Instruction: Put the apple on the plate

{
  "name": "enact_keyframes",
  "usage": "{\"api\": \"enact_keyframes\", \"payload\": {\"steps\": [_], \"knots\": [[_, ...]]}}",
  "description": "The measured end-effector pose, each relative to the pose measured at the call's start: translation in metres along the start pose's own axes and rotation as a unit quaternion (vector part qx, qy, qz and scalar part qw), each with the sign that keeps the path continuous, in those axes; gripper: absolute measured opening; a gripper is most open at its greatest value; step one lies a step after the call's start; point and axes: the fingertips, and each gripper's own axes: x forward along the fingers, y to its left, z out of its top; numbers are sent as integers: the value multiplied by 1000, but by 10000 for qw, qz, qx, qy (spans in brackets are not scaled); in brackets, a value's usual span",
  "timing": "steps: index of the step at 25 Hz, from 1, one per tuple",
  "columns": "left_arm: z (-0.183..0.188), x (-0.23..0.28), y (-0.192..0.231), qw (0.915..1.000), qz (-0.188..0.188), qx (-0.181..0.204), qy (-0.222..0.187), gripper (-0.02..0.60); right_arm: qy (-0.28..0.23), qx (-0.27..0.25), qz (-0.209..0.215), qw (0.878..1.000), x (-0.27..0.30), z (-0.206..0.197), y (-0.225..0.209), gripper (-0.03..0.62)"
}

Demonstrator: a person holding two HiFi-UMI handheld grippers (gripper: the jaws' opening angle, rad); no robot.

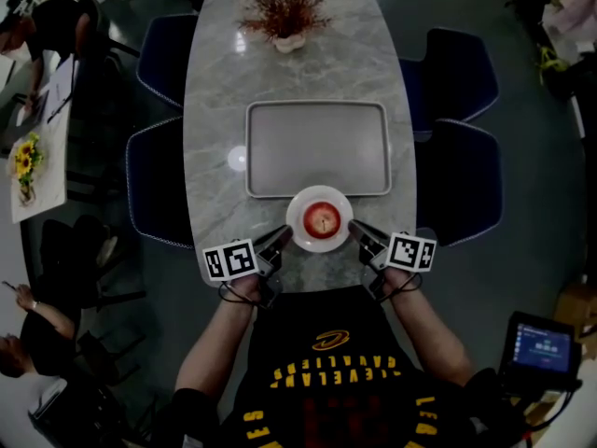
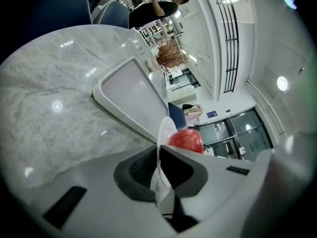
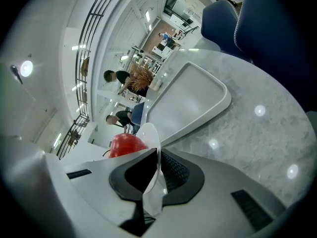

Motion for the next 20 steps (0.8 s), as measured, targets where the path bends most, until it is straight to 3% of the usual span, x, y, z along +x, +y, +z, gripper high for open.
{"api": "enact_keyframes", "payload": {"steps": [12,20], "knots": [[43,4,-40,9981,-523,104,-322,20,-345,361,269,9984,-5,36,23,34],[75,13,-55,9963,-713,181,-438,20,-556,269,367,9974,1,75,42,32]]}}
